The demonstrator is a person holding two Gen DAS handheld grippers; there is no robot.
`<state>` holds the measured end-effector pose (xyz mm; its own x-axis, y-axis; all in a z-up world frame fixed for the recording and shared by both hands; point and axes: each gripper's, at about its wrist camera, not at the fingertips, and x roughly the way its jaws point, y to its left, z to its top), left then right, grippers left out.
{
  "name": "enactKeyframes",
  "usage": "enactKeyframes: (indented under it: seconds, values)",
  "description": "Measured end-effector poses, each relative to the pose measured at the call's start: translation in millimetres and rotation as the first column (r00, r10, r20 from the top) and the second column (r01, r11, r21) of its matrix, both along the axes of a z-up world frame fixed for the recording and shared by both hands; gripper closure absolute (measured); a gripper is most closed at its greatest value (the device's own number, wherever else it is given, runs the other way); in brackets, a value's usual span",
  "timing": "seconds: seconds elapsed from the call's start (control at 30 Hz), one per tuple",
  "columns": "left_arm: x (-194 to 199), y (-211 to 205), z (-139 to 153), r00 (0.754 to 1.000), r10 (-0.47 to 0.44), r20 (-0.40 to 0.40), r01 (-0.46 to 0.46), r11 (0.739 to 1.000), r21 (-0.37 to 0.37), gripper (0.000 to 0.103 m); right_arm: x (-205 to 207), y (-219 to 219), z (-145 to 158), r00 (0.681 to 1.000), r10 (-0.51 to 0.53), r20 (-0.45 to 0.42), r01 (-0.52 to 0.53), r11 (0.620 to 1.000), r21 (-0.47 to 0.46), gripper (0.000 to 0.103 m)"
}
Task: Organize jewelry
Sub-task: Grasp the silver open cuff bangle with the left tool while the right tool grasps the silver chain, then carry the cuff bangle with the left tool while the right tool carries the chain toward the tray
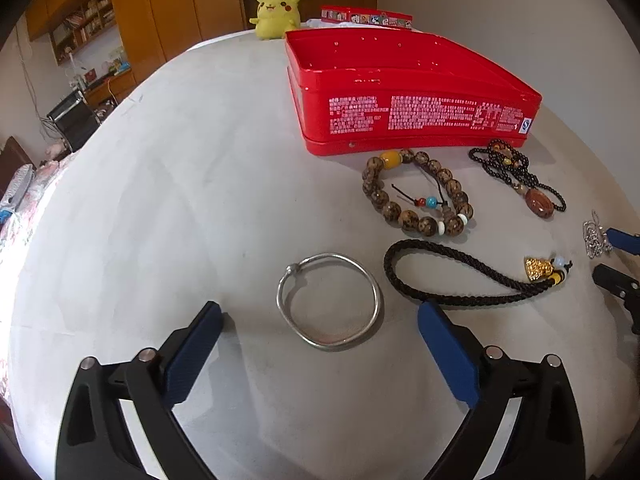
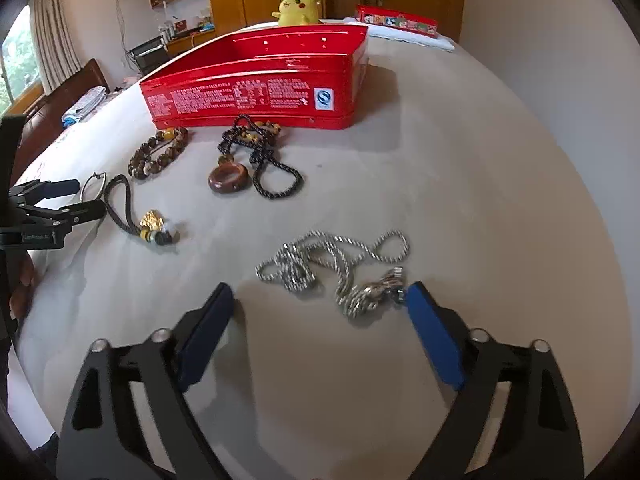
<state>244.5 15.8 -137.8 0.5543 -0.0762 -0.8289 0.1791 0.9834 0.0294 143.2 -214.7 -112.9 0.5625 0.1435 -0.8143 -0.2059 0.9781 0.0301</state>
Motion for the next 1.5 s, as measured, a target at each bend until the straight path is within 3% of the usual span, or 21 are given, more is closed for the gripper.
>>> enactKeyframes:
  seconds: [0.07,0.2,0.33,0.57,1.5]
  values:
    - [-1,-1,2,1.0,-0.004,0.01,0.005,1.0,-0.004,0.016,2,1,1,1.0,0.016,0.003,-0.016,1.0,0.005,0.034]
    - [-2,-5,7,0.999,-0.036,0.015,0.036,0.999,-0.009,0.054,4,1,3,0.999,0.037,0.006,-0.037,0.999,0.011,0.051]
    - [-1,-8,6,0.999,-0.036,0.014,0.036,0.999,-0.008,0.054,4,0,5,0.999,0.049,0.006,-0.049,0.999,0.018,0.075]
    - [-8,-2,10,0.999,-0.034,0.01,0.034,0.999,-0.035,0.055,1,-1,8,0.998,0.06,0.0,-0.06,0.998,0.035,0.088]
    - [-25,4,38,0.997,-0.035,0.062,0.039,0.998,-0.055,0.055,-19,10,62,0.991,0.1,0.086,-0.107,0.991,0.079,0.091]
